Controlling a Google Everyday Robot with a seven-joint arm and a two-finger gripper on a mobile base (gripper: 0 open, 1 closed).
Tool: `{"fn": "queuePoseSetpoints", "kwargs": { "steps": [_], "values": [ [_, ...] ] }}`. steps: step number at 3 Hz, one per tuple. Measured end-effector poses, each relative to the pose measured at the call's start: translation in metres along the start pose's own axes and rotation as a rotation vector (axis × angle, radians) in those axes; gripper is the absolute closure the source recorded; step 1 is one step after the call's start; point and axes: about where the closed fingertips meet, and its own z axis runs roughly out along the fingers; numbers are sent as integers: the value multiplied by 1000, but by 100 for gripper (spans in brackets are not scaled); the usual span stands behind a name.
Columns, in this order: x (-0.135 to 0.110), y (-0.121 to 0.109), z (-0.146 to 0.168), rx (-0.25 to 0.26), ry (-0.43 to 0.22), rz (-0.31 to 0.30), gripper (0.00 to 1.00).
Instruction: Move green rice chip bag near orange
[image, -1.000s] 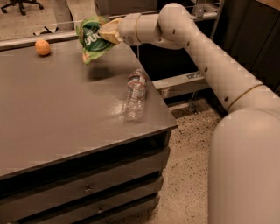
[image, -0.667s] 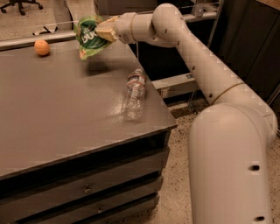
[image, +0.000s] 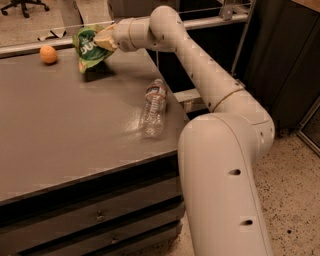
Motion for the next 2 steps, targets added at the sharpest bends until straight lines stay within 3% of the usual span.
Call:
{"fn": "queuePoseSetpoints", "kwargs": {
  "steps": [1,2],
  "values": [
    [1,-1,9,-3,-5,10,100],
    [1,0,19,-12,-15,28,82]
  ]
}}
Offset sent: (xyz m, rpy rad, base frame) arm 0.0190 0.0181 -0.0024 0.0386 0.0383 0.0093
